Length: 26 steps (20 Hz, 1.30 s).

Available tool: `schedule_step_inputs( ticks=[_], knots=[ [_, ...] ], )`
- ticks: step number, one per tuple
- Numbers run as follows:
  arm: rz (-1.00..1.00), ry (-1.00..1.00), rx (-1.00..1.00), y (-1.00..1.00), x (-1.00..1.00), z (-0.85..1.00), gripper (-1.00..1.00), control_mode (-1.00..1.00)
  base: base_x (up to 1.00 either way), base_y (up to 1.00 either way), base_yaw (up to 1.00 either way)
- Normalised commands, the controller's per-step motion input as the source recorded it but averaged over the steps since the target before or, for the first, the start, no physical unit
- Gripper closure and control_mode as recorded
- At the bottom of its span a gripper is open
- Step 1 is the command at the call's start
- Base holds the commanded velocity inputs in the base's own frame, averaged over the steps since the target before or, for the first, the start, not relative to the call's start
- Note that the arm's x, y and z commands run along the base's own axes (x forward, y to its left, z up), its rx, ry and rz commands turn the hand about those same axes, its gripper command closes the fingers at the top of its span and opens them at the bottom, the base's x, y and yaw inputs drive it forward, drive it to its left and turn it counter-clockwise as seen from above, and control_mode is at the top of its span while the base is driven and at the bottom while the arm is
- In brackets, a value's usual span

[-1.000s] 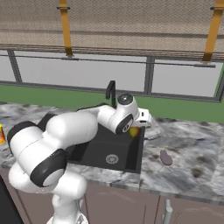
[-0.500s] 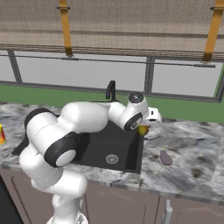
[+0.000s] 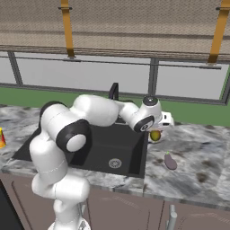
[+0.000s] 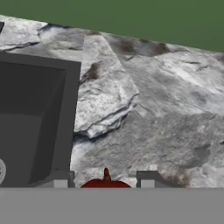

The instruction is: Remove the mango and eggplant from the sink. Then move the bowl and cup from the counter to the sink for washing.

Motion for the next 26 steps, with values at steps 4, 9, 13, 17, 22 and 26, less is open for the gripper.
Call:
schedule_step_inputs(
  ticks=[4,9,13,17,22,26],
  knots=[
    [0.00,0.01,0.00,-0.29,0.19,-0.22,1.00,-1.00,0.00,0.00,0.00],
    [0.00,0.00,0.02,-0.28,0.19,-0.24,1.00,-1.00,0.00,0.00,0.00],
    [0.00,0.04,0.06,-0.18,0.15,-0.34,1.00,-1.00,0.00,0.00,0.00],
    [0.00,0.00,0.04,-0.16,0.15,-0.30,1.00,-1.00,0.00,0.00,0.00],
    [0.00,0.00,0.01,-0.15,0.19,-0.25,1.00,-1.00,0.00,0.00,0.00],
    [0.00,0.00,0.00,-0.13,0.15,-0.28,1.00,-1.00,0.00,0.00,0.00]
  ],
)
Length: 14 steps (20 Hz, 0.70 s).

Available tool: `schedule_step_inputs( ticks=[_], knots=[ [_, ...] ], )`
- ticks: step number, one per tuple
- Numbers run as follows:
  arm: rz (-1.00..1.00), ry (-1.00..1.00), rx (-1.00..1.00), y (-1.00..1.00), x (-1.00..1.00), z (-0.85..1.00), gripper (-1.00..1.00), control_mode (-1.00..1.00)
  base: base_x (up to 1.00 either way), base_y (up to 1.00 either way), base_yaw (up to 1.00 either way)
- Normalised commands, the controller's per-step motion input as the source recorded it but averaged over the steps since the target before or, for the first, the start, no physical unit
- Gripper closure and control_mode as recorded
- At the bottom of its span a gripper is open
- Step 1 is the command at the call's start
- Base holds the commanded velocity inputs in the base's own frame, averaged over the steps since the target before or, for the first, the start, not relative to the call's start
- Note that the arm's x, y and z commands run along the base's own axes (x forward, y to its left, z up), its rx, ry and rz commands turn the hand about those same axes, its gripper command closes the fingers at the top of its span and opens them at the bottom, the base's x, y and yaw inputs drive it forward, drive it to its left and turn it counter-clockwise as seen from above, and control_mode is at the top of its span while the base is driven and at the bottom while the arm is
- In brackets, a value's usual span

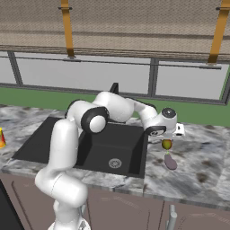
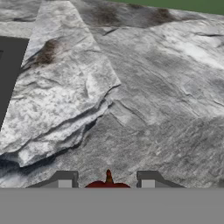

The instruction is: Remove the mango and eggplant from the sink. Then move the bowl and cup from the counter to the sink for washing.

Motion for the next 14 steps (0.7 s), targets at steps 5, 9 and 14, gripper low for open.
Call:
schedule_step_inputs(
  ticks=[5,9,14],
  knots=[
    [0.00,0.00,0.02,-0.05,0.16,-0.29,1.00,-1.00,0.00,0.00,0.00],
    [0.00,0.00,0.02,-0.04,0.20,-0.25,1.00,-1.00,0.00,0.00,0.00],
    [0.00,0.01,0.01,-0.06,0.20,-0.25,1.00,-1.00,0.00,0.00,0.00]
  ],
)
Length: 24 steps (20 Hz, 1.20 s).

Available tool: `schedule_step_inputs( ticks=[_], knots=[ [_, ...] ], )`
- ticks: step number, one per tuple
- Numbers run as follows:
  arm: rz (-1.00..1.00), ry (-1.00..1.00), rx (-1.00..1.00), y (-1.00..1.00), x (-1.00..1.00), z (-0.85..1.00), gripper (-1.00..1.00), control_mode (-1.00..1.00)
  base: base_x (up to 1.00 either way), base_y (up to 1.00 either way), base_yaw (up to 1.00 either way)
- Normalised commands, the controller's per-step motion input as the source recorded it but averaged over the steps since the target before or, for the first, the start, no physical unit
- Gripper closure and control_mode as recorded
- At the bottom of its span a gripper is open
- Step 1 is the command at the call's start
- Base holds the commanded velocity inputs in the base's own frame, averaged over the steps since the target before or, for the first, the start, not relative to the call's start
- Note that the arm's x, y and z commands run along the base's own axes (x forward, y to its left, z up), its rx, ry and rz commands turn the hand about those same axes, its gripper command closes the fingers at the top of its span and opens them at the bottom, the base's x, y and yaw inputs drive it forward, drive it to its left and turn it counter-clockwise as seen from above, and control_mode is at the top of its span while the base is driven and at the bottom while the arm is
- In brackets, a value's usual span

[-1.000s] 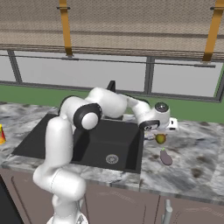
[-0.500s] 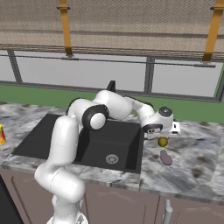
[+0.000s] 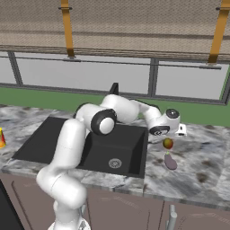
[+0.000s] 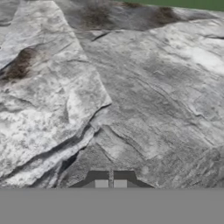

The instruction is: Remove the mango and eggplant from the sink. Then move the bowl and cup from the counter to the sink for washing.

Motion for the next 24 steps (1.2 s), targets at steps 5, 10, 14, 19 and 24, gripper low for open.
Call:
schedule_step_inputs(
  ticks=[5,10,14,19,24],
  knots=[
    [0.00,0.04,0.00,-0.05,0.06,-0.29,-1.00,-1.00,0.00,0.00,0.00],
    [0.00,0.01,0.00,-0.15,0.00,-0.14,-1.00,-1.00,0.00,0.00,0.00],
    [0.00,-0.20,0.00,-0.15,-0.03,0.32,-1.00,-1.00,0.00,0.00,0.00],
    [0.00,-0.18,0.00,-0.03,-0.20,0.47,-1.00,-1.00,0.00,0.00,0.00],
    [0.00,-0.15,0.00,0.17,-0.27,0.44,-1.00,-1.00,0.00,0.00,0.00]
  ],
)
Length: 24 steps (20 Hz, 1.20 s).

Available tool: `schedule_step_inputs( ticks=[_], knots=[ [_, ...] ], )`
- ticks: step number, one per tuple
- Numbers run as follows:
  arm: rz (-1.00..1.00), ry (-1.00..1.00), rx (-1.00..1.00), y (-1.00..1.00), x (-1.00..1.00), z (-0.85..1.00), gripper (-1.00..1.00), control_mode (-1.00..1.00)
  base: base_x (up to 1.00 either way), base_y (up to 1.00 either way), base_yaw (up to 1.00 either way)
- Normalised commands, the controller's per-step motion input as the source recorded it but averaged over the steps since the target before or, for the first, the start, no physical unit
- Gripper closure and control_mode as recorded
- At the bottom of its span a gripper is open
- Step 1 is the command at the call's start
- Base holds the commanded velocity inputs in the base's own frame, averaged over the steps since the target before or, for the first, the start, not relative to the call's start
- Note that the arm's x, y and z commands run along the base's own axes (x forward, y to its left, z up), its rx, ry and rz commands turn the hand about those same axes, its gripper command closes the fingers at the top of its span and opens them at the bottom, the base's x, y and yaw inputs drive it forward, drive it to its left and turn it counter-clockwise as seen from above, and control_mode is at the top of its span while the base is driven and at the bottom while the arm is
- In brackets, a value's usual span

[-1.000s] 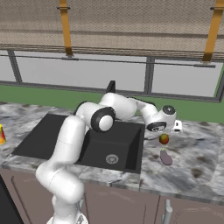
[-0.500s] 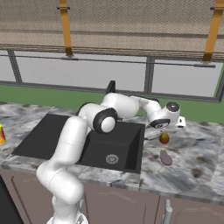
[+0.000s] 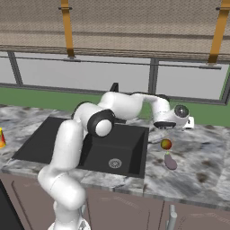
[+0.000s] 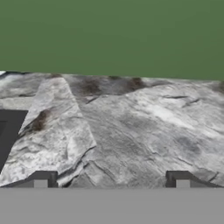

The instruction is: Remove the mango and eggplant from the sink. Then move the bowl and cup from the counter to the sink for washing.

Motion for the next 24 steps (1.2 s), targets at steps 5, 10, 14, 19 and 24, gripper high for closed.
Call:
schedule_step_inputs(
  ticks=[5,10,14,19,24],
  knots=[
    [0.00,-0.01,-0.07,0.23,-0.21,0.43,-1.00,-1.00,0.00,0.00,0.00],
    [0.00,0.09,-0.17,0.23,-0.25,0.37,-1.00,-1.00,0.00,0.00,0.00],
    [0.00,0.11,-0.20,0.26,-0.28,0.36,-1.00,-1.00,0.00,0.00,0.00],
    [0.00,0.15,-0.07,0.30,-0.37,0.30,-1.00,-1.00,0.00,0.00,0.00],
    [0.00,0.18,0.00,0.28,-0.36,0.33,-1.00,-1.00,0.00,0.00,0.00]
  ],
)
